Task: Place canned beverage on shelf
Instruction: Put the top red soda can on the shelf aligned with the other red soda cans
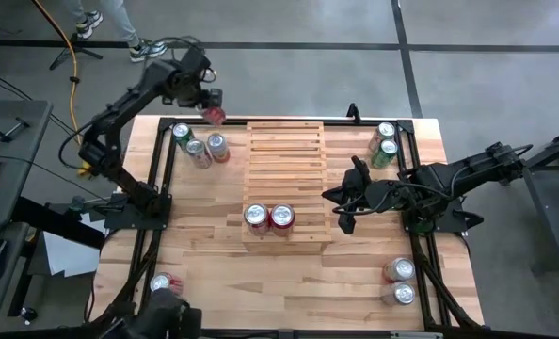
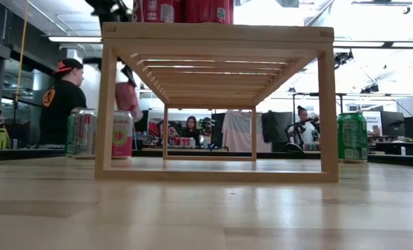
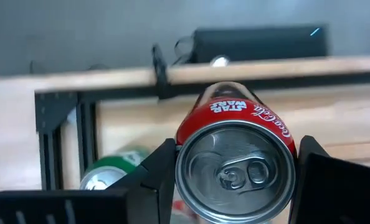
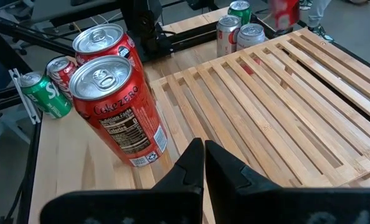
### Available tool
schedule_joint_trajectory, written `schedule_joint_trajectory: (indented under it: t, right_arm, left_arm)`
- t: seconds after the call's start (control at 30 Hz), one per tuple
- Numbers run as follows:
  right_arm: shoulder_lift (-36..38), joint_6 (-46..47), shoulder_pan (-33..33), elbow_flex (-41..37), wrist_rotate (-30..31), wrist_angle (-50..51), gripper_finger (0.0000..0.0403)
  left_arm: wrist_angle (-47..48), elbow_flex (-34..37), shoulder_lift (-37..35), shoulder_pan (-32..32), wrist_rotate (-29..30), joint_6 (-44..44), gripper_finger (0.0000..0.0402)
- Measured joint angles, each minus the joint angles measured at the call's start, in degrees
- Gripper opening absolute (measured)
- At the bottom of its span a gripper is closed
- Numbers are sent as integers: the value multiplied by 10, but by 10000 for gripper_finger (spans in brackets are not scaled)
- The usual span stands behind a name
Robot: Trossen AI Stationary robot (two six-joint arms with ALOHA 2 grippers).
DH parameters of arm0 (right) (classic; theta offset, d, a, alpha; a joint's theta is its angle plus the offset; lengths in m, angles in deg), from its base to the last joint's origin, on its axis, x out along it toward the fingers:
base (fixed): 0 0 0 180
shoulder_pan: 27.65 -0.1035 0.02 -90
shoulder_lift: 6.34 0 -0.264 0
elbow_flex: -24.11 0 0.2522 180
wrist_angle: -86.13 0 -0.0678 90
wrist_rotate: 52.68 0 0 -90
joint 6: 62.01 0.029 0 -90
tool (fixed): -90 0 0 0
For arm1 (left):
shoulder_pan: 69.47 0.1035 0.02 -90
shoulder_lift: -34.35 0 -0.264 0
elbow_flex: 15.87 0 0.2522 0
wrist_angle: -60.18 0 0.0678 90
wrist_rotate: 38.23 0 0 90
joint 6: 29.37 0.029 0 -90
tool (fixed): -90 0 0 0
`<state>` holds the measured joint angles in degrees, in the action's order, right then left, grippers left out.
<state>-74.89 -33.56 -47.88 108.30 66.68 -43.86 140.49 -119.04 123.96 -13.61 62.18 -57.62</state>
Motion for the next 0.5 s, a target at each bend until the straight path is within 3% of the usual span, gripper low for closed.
schedule_joint_trajectory:
  t: [0.27,0.5]
  right_arm:
    - [0,13,0,0,0,0,0]
    - [0,13,0,0,-1,-6,0]
  left_arm:
    - [1,-118,-56,-36,-31,34,117]
    - [7,-209,-98,-168,-92,70,117]
